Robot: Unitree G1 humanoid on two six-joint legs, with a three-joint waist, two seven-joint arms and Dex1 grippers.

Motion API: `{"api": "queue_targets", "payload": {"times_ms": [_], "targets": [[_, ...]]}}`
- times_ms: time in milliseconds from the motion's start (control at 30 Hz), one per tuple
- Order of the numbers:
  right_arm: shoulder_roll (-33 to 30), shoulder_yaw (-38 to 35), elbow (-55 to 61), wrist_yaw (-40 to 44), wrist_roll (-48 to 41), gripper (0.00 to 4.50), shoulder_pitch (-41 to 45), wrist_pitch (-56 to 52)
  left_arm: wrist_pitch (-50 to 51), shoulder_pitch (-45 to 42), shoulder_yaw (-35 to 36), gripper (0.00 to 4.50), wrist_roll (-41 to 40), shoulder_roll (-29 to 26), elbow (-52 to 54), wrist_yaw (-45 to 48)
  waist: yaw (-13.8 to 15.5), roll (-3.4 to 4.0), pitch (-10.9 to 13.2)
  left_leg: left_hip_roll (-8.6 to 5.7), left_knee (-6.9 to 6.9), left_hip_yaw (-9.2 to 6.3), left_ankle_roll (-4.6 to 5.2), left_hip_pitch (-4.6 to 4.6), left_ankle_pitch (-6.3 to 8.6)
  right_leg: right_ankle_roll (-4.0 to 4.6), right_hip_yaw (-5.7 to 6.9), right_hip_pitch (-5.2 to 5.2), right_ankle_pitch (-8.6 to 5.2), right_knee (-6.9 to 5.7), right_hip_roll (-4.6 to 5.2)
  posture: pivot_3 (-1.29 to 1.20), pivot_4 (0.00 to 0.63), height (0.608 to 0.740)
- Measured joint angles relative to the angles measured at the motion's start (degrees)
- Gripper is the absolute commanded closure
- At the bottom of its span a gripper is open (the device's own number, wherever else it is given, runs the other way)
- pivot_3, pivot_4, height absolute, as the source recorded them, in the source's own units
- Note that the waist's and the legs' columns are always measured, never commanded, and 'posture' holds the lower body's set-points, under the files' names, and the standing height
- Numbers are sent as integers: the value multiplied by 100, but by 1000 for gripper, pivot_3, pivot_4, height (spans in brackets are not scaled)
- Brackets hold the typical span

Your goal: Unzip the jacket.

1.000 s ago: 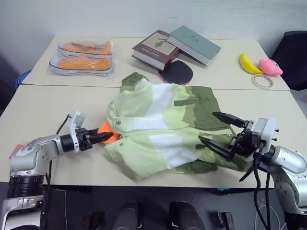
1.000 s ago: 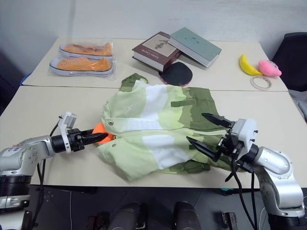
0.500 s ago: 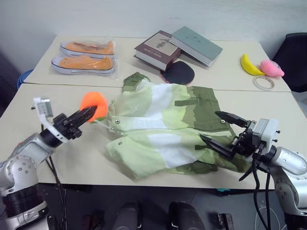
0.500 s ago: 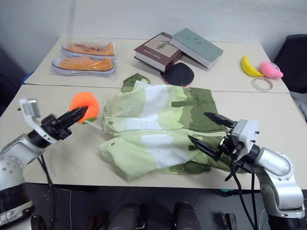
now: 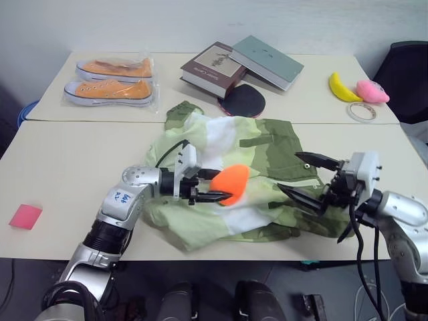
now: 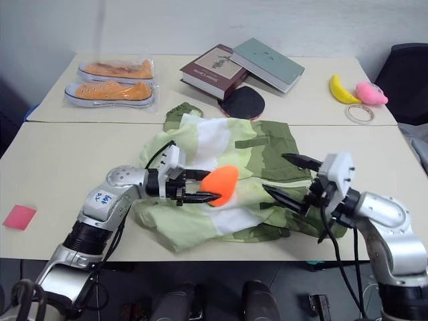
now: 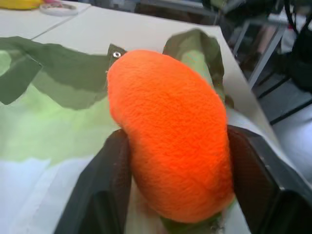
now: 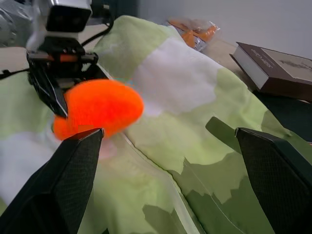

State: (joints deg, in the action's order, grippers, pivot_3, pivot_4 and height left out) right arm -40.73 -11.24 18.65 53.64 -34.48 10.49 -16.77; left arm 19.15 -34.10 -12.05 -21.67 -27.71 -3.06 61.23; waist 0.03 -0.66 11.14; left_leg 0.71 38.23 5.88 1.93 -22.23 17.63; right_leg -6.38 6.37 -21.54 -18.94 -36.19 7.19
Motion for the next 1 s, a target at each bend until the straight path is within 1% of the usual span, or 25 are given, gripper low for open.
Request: {"api": "queue_targets", "payload": {"times_ms": [67, 133, 200, 300, 433, 500, 567, 667, 767, 867, 967, 1000], "targets": [[-192, 321, 16, 144, -152, 0, 438, -519, -505, 27, 77, 216, 207, -159, 73, 36, -12, 1, 0, -1, 0, -4, 0, -1, 0, 0, -5, 0, 0, 0, 26, 0, 150, 740], [-236, 639, -38, 287, -178, 0, 899, -883, -879, 180, 273, 216, 315, -379, 237, 42, -15, 1, 0, 0, 1, -18, -1, -5, 0, 1, -6, 5, 0, 8, 32, 0, 150, 740], [-235, 844, -134, 367, -174, 0, 1157, -1092, -981, 286, 359, 216, 340, -493, 319, 60, -7, 1, 0, -2, 2, -22, 0, -8, 0, 1, -4, 6, 0, 8, 33, 0, 150, 740], [-164, 1455, -536, 547, -114, 0, 1865, -1711, -1094, 571, 499, 216, 392, -798, 496, 109, -12, 0, 0, -3, 10, -28, 1, -16, 1, 0, -3, 6, 0, 9, 34, 0, 150, 740], [283, 2071, -1260, 539, 71, 0, 2658, -2360, -1216, 778, 732, 216, 421, -1155, 630, 154, -15, 1, 0, -5, 9, -34, 1, -21, 1, 1, 3, 5, 0, 8, 35, 0, 150, 740], [494, 2393, -1710, 555, 357, 0, 2976, -2401, -1310, 919, 810, 216, 490, -1296, 626, 172, -19, 1, 0, -7, 9, -36, 1, -21, 1, 1, 14, 4, 0, 6, 32, 0, 150, 740], [618, 2729, -2069, 626, 716, 0, 3167, -2252, -1346, 1026, 835, 216, 533, -1320, 554, 169, -7, 1, 1, -11, 7, -37, 1, -22, 1, 1, 24, 3, 0, 3, 30, 0, 150, 740], [624, 3180, -2354, 1013, 1206, 556, 3245, -1883, -1242, 1065, 836, 183, 535, -1230, 459, 120, 10, 1, 1, -19, 11, -42, 8, -30, 3, 0, 31, 3, 0, 3, 30, 0, 150, 740], [623, 3212, -2367, 1250, 1306, 1567, 3250, -1762, -1210, 1059, 799, 183, 597, -1020, 357, -15, -6, 1, 0, -23, 13, -41, 11, -30, 4, -1, 47, 3, 1, 1, 31, 0, 150, 740], [619, 3074, -2375, 1354, 1370, 2644, 3247, -1538, -993, 1025, 694, 183, 720, -705, 157, -323, -9, 1, 1, -22, 15, -41, 11, -30, 4, -1, 62, 3, 1, -2, 30, 0, 150, 740], [485, 2824, -2391, 1430, 1381, 3610, 3237, -1356, -915, 1054, 383, 183, 1093, -625, -57, -574, -8, 1, 0, -23, 14, -40, 11, -29, 4, -1, 63, 3, 1, -2, 30, 0, 150, 740], [384, 2729, -2399, 1457, 1381, 3843, 3230, -1330, -908, 1083, 331, 183, 1154, -618, -106, -621, -5, 1, 0, -24, 14, -40, 11, -28, 4, -1, 63, 3, 1, -2, 30, 0, 150, 740]]}}
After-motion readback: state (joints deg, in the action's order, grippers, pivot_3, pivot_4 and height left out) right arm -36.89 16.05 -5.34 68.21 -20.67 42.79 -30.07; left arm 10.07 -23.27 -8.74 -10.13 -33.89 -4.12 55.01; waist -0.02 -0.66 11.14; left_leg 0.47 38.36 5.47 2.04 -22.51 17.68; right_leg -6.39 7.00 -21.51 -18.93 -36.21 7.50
